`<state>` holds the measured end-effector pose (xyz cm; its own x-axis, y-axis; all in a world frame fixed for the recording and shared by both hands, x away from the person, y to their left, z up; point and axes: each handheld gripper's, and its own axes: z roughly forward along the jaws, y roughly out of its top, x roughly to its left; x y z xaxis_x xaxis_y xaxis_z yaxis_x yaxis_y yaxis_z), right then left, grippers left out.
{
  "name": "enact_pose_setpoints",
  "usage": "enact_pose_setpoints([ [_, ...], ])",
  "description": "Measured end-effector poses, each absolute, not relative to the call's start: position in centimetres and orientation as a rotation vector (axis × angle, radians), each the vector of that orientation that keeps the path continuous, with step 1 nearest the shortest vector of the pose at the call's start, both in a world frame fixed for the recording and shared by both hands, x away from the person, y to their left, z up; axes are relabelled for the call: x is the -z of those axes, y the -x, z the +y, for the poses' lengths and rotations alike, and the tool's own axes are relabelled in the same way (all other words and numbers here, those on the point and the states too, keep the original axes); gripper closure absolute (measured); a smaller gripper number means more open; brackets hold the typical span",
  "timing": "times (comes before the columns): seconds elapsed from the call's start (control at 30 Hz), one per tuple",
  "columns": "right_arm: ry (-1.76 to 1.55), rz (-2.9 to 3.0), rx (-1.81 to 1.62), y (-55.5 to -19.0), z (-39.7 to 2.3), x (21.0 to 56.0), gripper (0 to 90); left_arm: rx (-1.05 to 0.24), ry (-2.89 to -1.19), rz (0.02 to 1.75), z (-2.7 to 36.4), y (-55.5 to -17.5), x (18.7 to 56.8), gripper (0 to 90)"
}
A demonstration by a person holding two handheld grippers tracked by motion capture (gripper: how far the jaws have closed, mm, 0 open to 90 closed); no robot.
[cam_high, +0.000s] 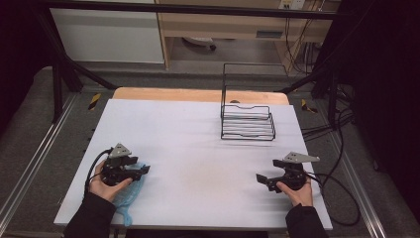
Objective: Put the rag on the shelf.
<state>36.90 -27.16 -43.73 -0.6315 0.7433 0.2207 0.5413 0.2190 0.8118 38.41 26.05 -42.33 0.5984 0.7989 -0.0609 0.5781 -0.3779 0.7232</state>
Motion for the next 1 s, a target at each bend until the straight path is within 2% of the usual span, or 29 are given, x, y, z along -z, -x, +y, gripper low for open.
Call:
enact_pose_setpoints([
  [0.1, -1.22, 2.276, -1.369, -36.9, -27.2, 43.8, 1.0, -0.381, -2.124, 1.091, 26.0, -38.7, 42.6, 41.3],
  [0.27, -1.22, 2.278, -1.366, -36.9, -27.2, 43.8, 1.0, -0.365, -2.148, 1.122, 26.2, -38.9, 43.2, 51.2],
  [0.57, -1.225, 2.276, -1.364, -36.9, -27.2, 43.8, 1.0, -0.359, -2.182, 1.131, 26.1, -39.1, 43.7, 56.5],
  [0.77, -1.223, 2.276, -1.362, -36.9, -27.2, 43.8, 1.0, -0.382, -2.2, 1.149, 26.0, -39.2, 43.7, 63.3],
  [0.83, -1.223, 2.277, -1.361, -36.9, -27.1, 43.8, 1.0, -0.387, -2.2, 1.159, 26.1, -39.3, 43.7, 70.4],
  [1.0, -1.223, 2.278, -1.361, -36.9, -27.2, 43.8, 1.1, -0.387, -2.204, 1.165, 26.2, -39.5, 43.7, 75.4],
])
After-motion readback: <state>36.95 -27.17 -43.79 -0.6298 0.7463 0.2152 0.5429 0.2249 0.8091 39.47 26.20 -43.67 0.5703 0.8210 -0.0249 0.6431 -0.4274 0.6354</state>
